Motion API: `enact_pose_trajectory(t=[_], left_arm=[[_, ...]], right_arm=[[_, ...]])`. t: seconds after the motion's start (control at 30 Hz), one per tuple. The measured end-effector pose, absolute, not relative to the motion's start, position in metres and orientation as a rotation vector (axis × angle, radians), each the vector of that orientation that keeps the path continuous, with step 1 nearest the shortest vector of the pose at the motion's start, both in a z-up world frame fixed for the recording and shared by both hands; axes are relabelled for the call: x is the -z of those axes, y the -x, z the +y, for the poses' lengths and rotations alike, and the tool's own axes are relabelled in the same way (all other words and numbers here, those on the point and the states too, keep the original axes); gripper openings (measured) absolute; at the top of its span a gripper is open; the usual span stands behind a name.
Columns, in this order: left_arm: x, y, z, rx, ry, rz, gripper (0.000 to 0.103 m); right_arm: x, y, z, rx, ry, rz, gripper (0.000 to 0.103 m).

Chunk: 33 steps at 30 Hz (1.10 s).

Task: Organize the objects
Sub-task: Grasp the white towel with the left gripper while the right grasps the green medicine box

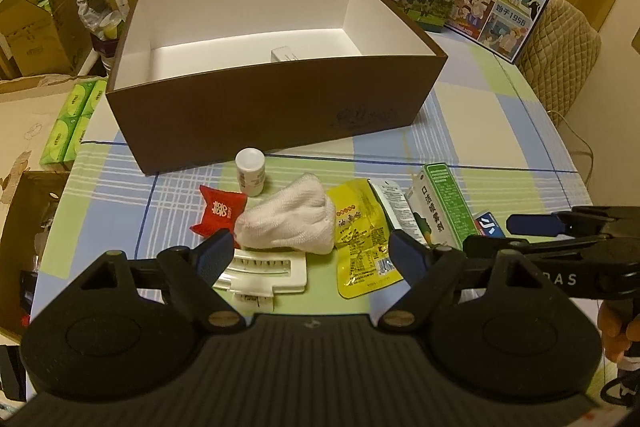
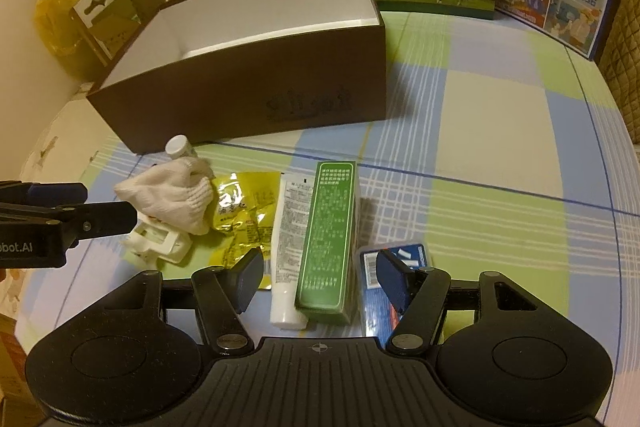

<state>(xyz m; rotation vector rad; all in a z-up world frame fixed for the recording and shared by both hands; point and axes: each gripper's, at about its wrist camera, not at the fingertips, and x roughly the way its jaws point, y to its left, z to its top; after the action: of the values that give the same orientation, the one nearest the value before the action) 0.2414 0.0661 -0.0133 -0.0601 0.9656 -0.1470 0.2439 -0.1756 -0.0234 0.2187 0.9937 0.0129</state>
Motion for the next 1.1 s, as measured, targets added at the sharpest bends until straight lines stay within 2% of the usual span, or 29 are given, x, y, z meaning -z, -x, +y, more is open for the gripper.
enact_pose_trajectory(t=[0.27, 0.67, 0.77, 0.83, 0.93, 1.1], left_arm=[[0.026, -0.259, 0.07, 0.151, 0.032, 0.987, 0.082], [0.043, -0.276, 0.07, 0.197, -0.023, 0.996, 0.082], [0.046, -0.279, 0.068, 0.209, -0.046, 0.997, 0.082], [0.048, -0.28, 0.068, 0.215, -0.057, 1.001, 0.082], [0.052, -0.282, 0.068, 0.22, -0.074, 1.003, 0.082], [0.055, -0.283, 0.069, 0.232, -0.114, 1.0, 0.082]], right_arm=[[0.039, -0.266, -0.174, 0.016, -0.179, 1.028, 0.058], [0.062, -0.288, -0.175, 0.046, -0.159, 1.09, 0.048], [0.064, -0.291, -0.173, 0.04, -0.143, 1.085, 0.042], [0.066, -0.293, -0.173, 0.032, -0.143, 1.093, 0.032], [0.067, -0.293, -0.172, 0.026, -0.128, 1.086, 0.027], [0.057, -0.288, -0.178, 0.033, -0.15, 1.028, 0.027]])
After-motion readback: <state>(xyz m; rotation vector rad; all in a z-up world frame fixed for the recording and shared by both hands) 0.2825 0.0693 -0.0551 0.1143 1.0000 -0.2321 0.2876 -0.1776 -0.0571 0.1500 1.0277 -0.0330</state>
